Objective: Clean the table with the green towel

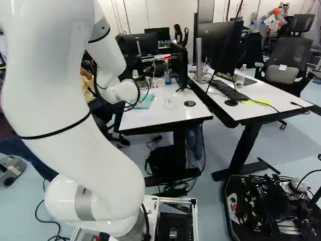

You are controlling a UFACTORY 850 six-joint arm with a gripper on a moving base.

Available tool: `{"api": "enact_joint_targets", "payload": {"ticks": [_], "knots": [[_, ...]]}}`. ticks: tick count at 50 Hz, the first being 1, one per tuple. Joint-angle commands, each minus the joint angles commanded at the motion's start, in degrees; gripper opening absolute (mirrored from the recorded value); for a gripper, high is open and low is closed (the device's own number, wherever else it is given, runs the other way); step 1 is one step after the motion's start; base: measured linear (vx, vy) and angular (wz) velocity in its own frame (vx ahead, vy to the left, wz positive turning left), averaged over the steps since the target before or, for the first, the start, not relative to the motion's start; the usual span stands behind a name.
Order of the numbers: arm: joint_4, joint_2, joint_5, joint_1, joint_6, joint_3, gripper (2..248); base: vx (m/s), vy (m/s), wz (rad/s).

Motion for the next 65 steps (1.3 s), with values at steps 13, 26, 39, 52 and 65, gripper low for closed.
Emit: {"api": "enact_joint_targets", "payload": {"ticks": [13, 26, 39, 52, 65], "knots": [[0.83, -0.14, -1.2, -2.29, 0.0, 1.68, 247, 0.0, 0.0, 0.0], [5.5, -3.79, -7.5, -4.25, 0.0, -0.43, 247, 0.0, 0.0, 0.0], [8.54, -5.09, -12.46, -4.64, 0.0, -1.8, 247, 0.0, 0.0, 0.0], [8.77, -3.68, -12.91, -2.99, 0.0, -1.98, 247, 0.0, 0.0, 0.0], [8.8, -4.12, -14.95, -1.34, 0.0, -4.3, 247, 0.0, 0.0, 0.0]]}}
